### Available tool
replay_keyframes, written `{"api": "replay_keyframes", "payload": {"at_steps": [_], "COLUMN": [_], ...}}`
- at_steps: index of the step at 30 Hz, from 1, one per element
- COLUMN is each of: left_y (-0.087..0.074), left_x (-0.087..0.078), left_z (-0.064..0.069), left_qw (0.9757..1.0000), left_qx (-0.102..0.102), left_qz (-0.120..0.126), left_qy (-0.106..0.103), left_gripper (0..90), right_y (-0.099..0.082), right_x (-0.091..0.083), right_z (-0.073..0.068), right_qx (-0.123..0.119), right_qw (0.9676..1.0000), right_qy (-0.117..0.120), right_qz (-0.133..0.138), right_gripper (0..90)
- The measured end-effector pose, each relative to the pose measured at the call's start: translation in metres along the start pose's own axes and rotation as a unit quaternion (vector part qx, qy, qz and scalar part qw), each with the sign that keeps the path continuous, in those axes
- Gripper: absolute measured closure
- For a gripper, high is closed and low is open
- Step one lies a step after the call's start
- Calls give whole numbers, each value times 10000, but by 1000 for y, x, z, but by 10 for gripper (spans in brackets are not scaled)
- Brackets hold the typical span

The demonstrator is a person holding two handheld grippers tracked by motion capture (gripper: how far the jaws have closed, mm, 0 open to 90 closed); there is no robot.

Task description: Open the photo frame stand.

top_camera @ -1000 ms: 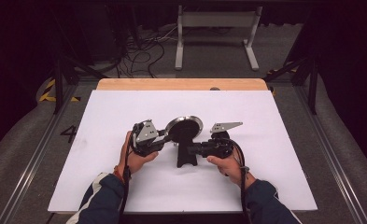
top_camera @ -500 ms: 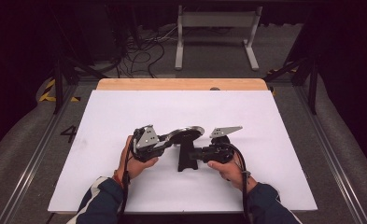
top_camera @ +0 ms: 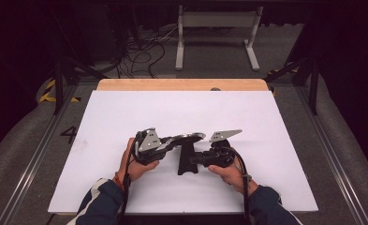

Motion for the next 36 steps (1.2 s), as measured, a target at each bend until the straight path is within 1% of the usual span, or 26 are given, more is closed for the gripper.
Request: {"api": "replay_keyframes", "payload": {"at_steps": [2, 5, 8, 10, 13, 15, 22, 25, 30, 33, 36], "left_y": [0, -1, -1, -1, -1, -1, -1, -1, -1, -2, -2], "left_x": [1, 2, 3, 4, 5, 5, 6, 6, 6, 7, 9], "left_z": [0, 0, 0, 0, -1, -1, -1, -1, -2, -2, -2], "left_qw": [10000, 10000, 10000, 9998, 9997, 9997, 9998, 9996, 9994, 9996, 9996], "left_qx": [19, 14, 34, 145, 171, 177, 158, 208, 300, 269, 260], "left_qz": [-11, -1, -30, -118, -141, -155, -143, -170, -168, -126, -134], "left_qy": [39, -16, -7, 58, 45, 38, 24, 28, 44, -8, -5], "left_gripper": [719, 717, 717, 718, 720, 720, 720, 723, 728, 728, 723], "right_y": [-2, -3, -4, -4, -5, -6, -6, -6, -7, -7, -7], "right_x": [-1, -2, -2, -2, -2, -2, -3, -4, -5, -5, -5], "right_z": [-1, -1, -1, -1, -2, -3, -3, -3, -2, -3, -4], "right_qx": [-8, -37, -21, -38, -60, -124, -104, -130, -110, -127, -102], "right_qw": [10000, 9999, 10000, 9999, 9997, 9993, 9992, 9988, 9988, 9986, 9983], "right_qy": [-40, -115, -93, -112, -221, -339, -370, -468, -446, -489, -562], "right_qz": [-5, -14, 21, 31, 100, 94, 110, 97, 138, 132, 107], "right_gripper": [753, 762, 763, 765, 765, 765, 766, 776, 787, 787, 787]}}
Point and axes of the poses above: each handheld gripper's, and its own axes: x roughly forward along the jaws, y roughly out of its top, z roughly to its right, the point moved 8 cm from there along x, roughly forward along the jaws, and after that the axes turned 8 degrees about -z, right-handed, at the moved point
